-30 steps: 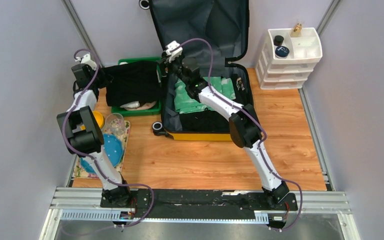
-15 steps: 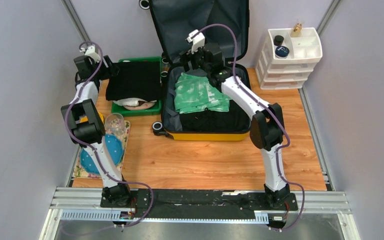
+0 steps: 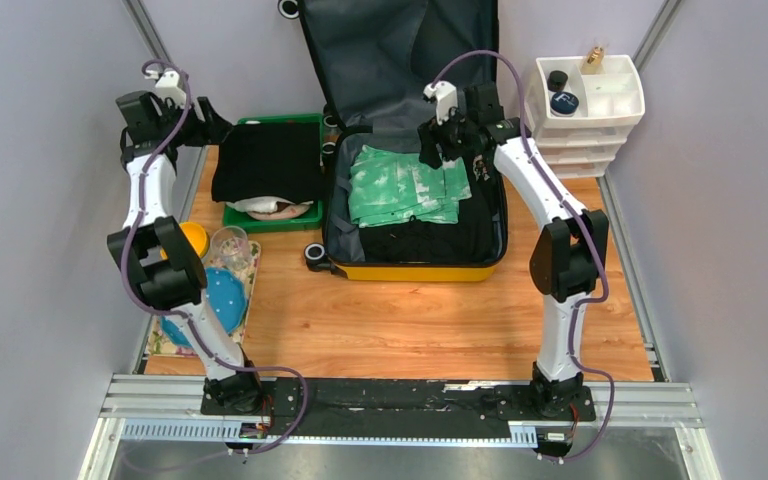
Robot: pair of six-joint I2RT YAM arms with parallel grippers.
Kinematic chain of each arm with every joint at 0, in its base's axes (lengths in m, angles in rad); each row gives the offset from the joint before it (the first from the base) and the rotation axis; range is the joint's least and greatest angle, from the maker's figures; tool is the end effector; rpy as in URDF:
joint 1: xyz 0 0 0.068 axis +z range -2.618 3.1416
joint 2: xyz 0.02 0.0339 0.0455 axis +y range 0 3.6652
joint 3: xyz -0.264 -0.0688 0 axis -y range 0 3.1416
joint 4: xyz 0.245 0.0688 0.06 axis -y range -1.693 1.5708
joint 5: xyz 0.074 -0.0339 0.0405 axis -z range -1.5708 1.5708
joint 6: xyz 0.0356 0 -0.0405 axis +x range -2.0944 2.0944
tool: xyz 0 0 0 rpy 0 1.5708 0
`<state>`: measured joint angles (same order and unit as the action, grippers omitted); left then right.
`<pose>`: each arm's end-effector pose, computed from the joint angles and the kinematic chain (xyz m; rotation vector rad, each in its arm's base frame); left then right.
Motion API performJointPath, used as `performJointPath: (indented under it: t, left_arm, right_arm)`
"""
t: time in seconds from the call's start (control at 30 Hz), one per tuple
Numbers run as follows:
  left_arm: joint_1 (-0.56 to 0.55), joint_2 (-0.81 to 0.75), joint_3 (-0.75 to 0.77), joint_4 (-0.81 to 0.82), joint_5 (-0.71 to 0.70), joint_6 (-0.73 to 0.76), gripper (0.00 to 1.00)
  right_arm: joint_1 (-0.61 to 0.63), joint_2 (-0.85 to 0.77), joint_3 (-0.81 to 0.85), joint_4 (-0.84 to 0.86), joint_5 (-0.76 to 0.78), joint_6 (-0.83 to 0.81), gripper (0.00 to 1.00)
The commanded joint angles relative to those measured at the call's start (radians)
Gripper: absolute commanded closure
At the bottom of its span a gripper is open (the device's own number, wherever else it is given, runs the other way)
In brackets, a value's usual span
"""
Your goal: Open, take out, and arrange the luggage
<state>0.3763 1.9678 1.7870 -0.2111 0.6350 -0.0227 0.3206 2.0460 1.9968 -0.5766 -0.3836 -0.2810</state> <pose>0.4437 0.1526 0.3327 0.0320 1.9011 -0.3823 0.4468 0.1624 0.3334 -0.8478 2.0067 0.4428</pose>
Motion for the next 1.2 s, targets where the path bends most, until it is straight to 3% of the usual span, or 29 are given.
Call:
performJointPath:
  t: [0.0,0.13,0.23,0.37,0.57,0.63,0.77,0.83,0.97,1.03,1.17]
  left_arm:
    - [-0.071,-0.194,-0.145,-0.008,0.206,0.078,0.21]
    - [-0.129,-0.293,-0.322,0.018,0.219,0.101,0.22]
    - [-0.145,-0.317,-0.391,0.042,0.25,0.057,0.22]
    - [-0.145,-0.334,-0.429,0.065,0.299,0.003,0.22]
    - [-0.145,-0.359,-0.469,0.058,0.287,0.007,0.22]
    - [-0.145,-0.362,-0.477,0.058,0.285,0.012,0.21]
    - [-0.145,-0.36,-0.479,0.059,0.288,0.012,0.21]
    - [-0.145,-0.357,-0.479,0.062,0.288,0.009,0.22]
    - [-0.145,-0.353,-0.479,0.075,0.293,0.004,0.22]
    - [-0.145,-0.346,-0.477,0.081,0.298,0.003,0.22]
    - [-0.145,-0.342,-0.474,0.098,0.31,-0.006,0.22]
  right_arm:
    - [0.047,0.003,0.008,-0.226,-0.074,-0.156,0.34]
    - [0.121,0.028,-0.03,-0.149,0.001,-0.224,0.38]
    - [0.195,0.049,-0.079,-0.004,0.083,-0.3,0.4]
    - [0.273,0.104,-0.092,0.063,0.138,-0.395,0.4]
    - [0.32,0.207,-0.081,0.063,0.163,-0.471,0.23]
    - [0.325,0.239,-0.078,0.044,0.166,-0.487,0.11]
    - [0.328,0.287,-0.07,0.026,0.204,-0.518,0.09]
    - [0.325,0.296,-0.07,0.02,0.215,-0.523,0.14]
    - [0.31,0.306,-0.05,0.012,0.223,-0.488,0.48]
    - [0.302,0.296,-0.026,0.0,0.221,-0.457,0.55]
    - [0.284,0.235,-0.026,0.001,0.177,-0.428,0.77]
